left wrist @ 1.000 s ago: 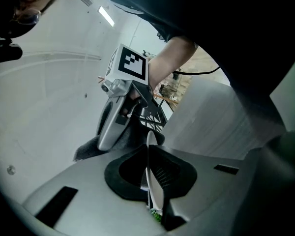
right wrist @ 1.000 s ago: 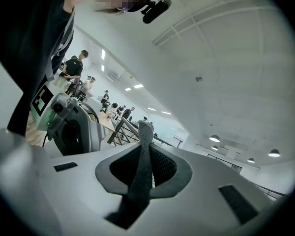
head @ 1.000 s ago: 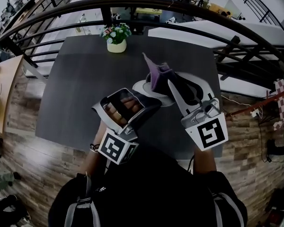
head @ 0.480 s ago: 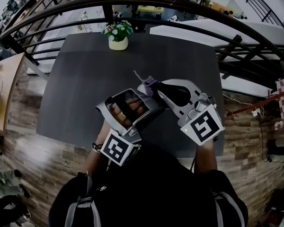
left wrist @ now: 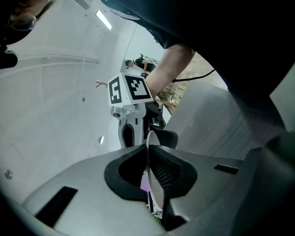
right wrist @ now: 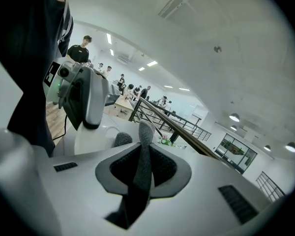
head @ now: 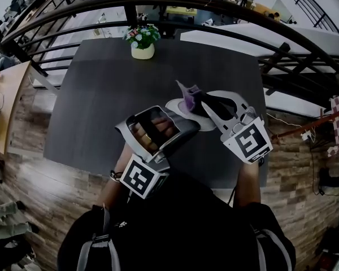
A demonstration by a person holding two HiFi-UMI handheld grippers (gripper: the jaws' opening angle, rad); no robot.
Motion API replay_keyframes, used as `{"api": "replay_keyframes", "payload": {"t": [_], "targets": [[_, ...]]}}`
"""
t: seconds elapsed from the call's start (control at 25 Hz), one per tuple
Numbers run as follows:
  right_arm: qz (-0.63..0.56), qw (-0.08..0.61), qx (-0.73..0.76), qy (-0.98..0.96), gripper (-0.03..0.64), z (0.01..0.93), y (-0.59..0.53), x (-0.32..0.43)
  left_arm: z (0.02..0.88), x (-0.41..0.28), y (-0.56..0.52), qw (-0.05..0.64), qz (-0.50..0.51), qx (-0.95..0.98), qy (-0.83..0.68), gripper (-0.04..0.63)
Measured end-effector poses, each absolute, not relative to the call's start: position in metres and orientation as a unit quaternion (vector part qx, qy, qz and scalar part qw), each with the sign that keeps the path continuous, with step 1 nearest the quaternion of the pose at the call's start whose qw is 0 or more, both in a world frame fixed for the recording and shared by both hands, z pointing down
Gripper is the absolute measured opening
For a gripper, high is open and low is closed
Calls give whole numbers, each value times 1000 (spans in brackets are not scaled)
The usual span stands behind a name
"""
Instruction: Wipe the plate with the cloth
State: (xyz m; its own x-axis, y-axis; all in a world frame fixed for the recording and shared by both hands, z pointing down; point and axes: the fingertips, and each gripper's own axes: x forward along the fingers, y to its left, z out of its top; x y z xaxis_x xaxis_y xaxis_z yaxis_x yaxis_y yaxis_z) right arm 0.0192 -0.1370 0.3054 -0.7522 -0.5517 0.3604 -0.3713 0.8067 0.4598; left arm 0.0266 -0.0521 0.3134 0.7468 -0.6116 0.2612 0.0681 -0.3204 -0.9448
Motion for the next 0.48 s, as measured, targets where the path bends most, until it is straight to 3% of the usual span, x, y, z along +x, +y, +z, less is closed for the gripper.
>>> {"api": "replay_keyframes", "payload": {"t": [0.48], "targets": [[-151,262,296,-906,40,324,-152,46,309,28,-50,556,-297,-756,177,23]]}}
